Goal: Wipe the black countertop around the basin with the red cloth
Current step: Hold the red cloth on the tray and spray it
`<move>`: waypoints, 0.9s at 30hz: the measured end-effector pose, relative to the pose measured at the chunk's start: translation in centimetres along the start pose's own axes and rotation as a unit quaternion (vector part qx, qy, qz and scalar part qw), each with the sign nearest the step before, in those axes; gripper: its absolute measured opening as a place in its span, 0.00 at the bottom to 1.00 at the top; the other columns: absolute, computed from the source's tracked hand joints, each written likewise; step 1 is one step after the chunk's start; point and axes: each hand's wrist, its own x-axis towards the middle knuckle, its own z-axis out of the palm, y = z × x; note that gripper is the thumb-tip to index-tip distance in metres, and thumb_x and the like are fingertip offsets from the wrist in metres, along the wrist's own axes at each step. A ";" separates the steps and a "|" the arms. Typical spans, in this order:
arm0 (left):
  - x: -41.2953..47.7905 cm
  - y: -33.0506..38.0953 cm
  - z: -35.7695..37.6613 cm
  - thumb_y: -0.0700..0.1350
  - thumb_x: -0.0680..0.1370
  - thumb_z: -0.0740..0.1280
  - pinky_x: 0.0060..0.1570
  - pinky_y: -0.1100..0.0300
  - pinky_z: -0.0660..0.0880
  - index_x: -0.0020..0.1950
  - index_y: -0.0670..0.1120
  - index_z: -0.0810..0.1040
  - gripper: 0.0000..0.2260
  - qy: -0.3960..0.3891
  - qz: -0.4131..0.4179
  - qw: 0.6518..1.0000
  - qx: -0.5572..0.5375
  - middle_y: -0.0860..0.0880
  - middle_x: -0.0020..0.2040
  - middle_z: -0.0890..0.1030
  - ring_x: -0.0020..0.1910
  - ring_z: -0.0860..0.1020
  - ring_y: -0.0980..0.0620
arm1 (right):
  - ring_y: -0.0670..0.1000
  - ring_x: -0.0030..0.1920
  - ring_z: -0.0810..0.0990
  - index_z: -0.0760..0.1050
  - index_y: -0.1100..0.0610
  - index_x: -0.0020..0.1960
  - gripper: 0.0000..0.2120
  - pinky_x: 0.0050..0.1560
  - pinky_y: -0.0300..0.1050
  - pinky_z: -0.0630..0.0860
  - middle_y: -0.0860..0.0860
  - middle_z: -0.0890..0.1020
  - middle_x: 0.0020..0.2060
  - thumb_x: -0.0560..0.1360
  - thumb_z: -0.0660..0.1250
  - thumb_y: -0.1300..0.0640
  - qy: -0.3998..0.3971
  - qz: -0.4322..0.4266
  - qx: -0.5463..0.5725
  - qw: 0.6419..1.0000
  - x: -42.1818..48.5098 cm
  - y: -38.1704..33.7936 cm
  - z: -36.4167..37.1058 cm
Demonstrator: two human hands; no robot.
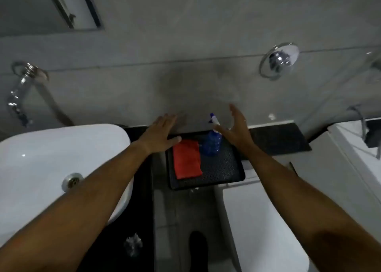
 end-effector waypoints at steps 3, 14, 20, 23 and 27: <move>1.5 -1.1 2.8 0.60 0.79 0.63 0.75 0.56 0.44 0.81 0.48 0.47 0.38 -0.011 -0.010 0.999 -0.037 0.45 0.82 0.49 0.80 0.47 0.47 | 0.51 0.71 0.66 0.56 0.57 0.76 0.50 0.72 0.55 0.66 0.55 0.67 0.73 0.64 0.77 0.40 -0.014 0.064 0.070 0.995 1.0 4.3 1.5; 5.2 -2.4 11.2 0.55 0.80 0.65 0.76 0.51 0.57 0.79 0.45 0.59 0.31 -0.062 -0.081 0.991 -0.087 0.42 0.79 0.60 0.79 0.56 0.45 | 0.51 0.54 0.82 0.70 0.53 0.67 0.27 0.61 0.52 0.76 0.52 0.84 0.50 0.71 0.75 0.58 -0.158 0.066 0.099 0.980 6.9 9.7 7.8; 5.1 -2.9 11.9 0.53 0.81 0.64 0.75 0.52 0.57 0.79 0.45 0.60 0.29 -0.050 -0.105 0.988 -0.098 0.42 0.78 0.62 0.78 0.58 0.43 | 0.60 0.46 0.83 0.76 0.59 0.59 0.15 0.55 0.54 0.80 0.65 0.83 0.45 0.73 0.67 0.62 -0.149 0.079 0.135 0.977 8.0 9.2 8.5; 4.9 -3.1 12.5 0.54 0.82 0.62 0.76 0.50 0.55 0.79 0.44 0.58 0.29 -0.087 -0.115 0.987 -0.075 0.41 0.79 0.59 0.79 0.55 0.41 | 0.59 0.38 0.82 0.73 0.58 0.61 0.17 0.45 0.53 0.80 0.65 0.81 0.38 0.72 0.66 0.66 -0.133 0.085 0.146 0.977 8.9 8.2 8.2; 3.9 -3.8 13.8 0.54 0.83 0.59 0.76 0.48 0.54 0.79 0.44 0.59 0.27 -0.135 -0.112 0.984 -0.015 0.41 0.80 0.58 0.79 0.53 0.40 | 0.65 0.38 0.81 0.75 0.59 0.57 0.14 0.41 0.55 0.80 0.68 0.82 0.38 0.72 0.65 0.65 -0.190 0.043 0.096 0.976 9.5 6.8 7.4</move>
